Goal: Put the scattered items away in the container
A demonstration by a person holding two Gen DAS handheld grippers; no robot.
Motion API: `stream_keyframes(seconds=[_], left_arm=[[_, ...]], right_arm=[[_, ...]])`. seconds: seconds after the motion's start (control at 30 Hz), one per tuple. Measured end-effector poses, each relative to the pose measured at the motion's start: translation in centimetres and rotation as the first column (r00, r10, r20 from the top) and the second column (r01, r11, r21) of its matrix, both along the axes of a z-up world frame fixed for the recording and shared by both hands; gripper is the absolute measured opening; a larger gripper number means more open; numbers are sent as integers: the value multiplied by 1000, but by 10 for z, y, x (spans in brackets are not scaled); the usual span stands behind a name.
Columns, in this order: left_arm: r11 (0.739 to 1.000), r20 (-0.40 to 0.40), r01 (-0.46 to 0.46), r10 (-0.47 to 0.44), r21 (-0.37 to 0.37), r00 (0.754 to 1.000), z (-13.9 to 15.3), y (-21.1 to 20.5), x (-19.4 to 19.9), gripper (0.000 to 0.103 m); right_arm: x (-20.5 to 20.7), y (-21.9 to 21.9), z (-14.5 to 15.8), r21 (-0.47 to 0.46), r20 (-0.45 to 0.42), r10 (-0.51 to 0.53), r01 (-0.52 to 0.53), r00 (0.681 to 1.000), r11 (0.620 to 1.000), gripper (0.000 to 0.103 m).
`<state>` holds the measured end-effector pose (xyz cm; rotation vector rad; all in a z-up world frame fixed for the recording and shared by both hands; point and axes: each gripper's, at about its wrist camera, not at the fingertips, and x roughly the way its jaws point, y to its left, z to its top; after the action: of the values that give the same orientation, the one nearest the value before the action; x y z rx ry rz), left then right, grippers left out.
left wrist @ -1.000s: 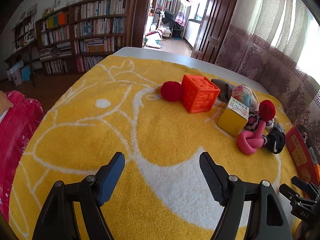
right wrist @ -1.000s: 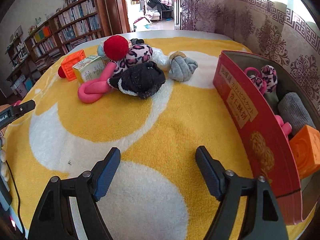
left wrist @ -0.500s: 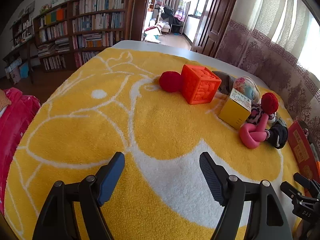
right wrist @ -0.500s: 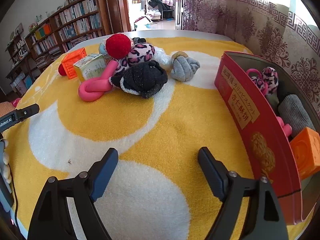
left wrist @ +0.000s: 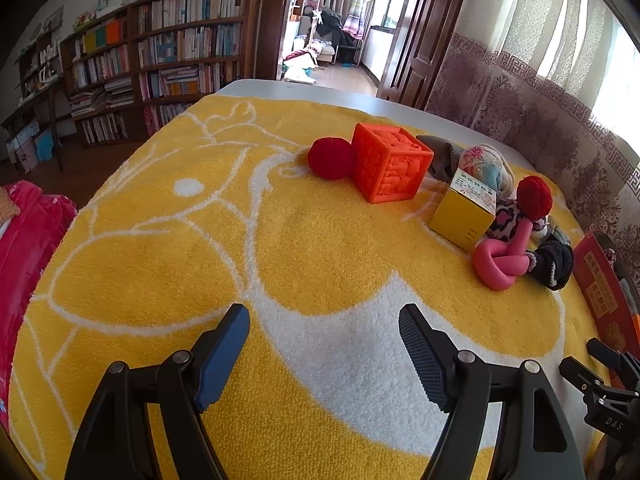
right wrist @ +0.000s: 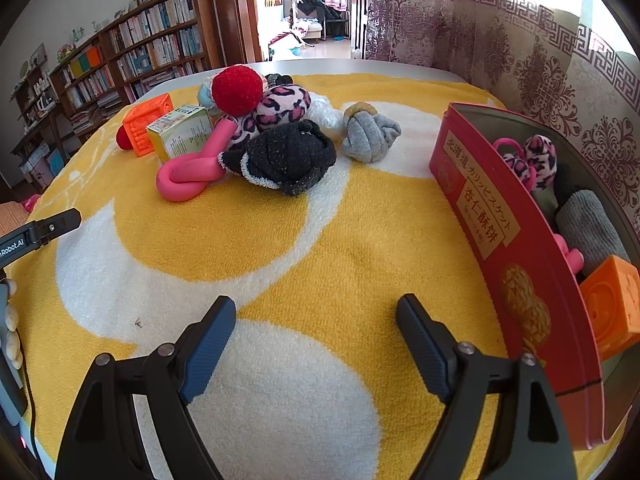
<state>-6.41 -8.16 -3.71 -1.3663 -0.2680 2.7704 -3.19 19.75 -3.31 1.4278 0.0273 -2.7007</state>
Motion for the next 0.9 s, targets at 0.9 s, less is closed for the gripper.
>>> stream_keyframes(seconds=[0.9], left_arm=[[999,-15,38,-38,-25,999,27,9,-12,79]], right_arm=[[1,2,1,-19,-3,-1,1,1000,1000,85]])
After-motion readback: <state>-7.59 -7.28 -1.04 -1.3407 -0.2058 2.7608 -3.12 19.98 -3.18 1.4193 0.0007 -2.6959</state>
